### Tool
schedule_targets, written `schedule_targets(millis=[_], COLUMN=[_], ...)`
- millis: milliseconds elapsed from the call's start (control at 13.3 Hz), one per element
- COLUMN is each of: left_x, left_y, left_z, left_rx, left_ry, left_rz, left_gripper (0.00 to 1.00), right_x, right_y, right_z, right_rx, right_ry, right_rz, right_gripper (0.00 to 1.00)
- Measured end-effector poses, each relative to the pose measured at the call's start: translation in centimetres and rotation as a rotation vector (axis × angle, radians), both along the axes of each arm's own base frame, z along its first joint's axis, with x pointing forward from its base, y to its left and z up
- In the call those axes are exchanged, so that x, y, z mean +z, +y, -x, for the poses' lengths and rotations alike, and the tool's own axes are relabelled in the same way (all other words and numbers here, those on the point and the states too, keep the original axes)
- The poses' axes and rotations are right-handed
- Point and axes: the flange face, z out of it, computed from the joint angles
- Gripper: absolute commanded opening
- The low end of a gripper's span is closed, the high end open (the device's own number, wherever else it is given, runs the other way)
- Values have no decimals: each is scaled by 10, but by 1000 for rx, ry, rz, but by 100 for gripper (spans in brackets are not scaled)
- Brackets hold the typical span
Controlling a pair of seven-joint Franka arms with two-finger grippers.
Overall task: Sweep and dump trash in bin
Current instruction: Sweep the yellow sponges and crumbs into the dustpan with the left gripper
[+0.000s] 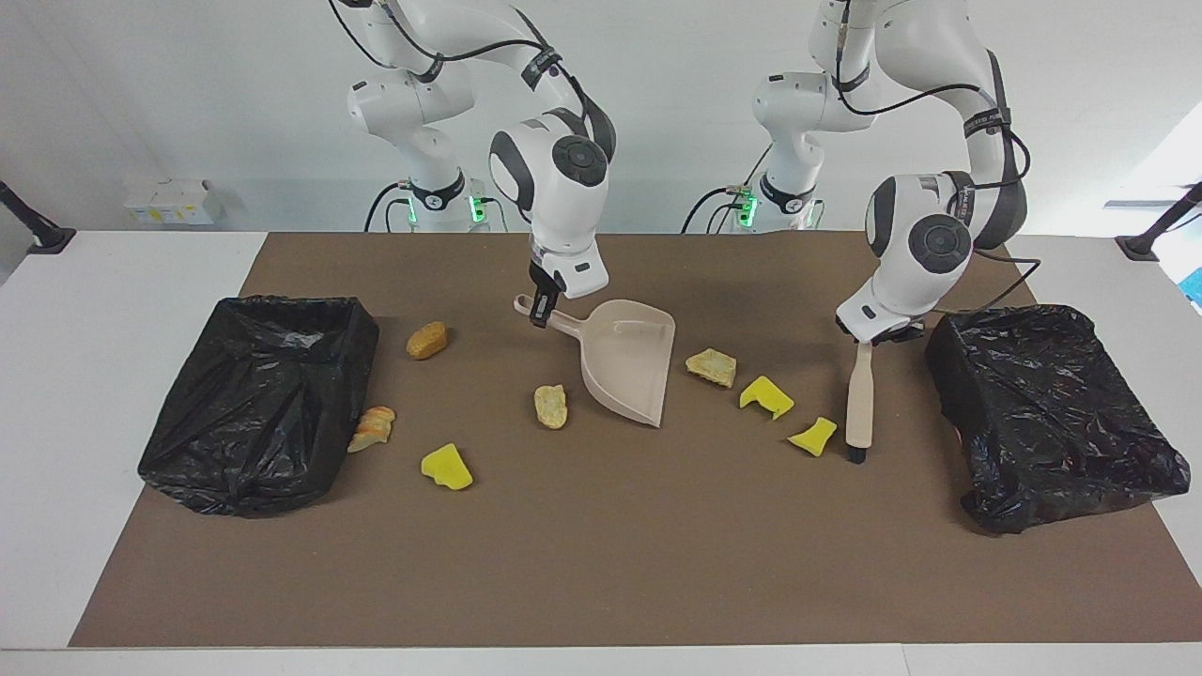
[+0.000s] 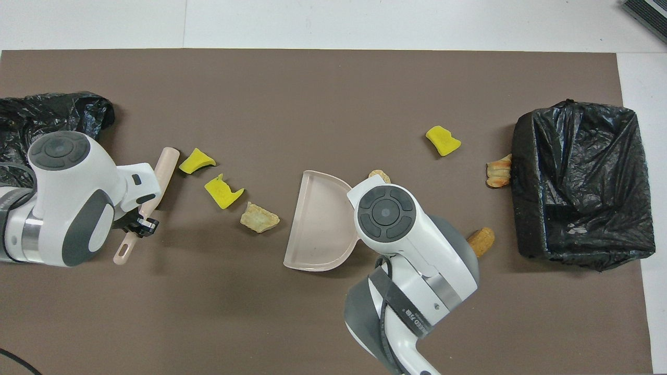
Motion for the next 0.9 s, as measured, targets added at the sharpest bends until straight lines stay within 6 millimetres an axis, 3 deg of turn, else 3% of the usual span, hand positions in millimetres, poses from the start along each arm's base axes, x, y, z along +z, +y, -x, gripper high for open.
schedule_targets(millis=[375, 900], left_x=[2, 5], left_y=[-57, -161], left_z=[25, 74], left_rx=[-12, -104], left_ry=[82, 137], left_rz=[91, 190], left_gripper=[0, 0], right_x=[-1, -1], right_y=[3, 6], right_z=[0, 1], right_rx=[11, 16], right_ry=[-14, -18], right_rz=[-11, -15], right_gripper=[0, 0])
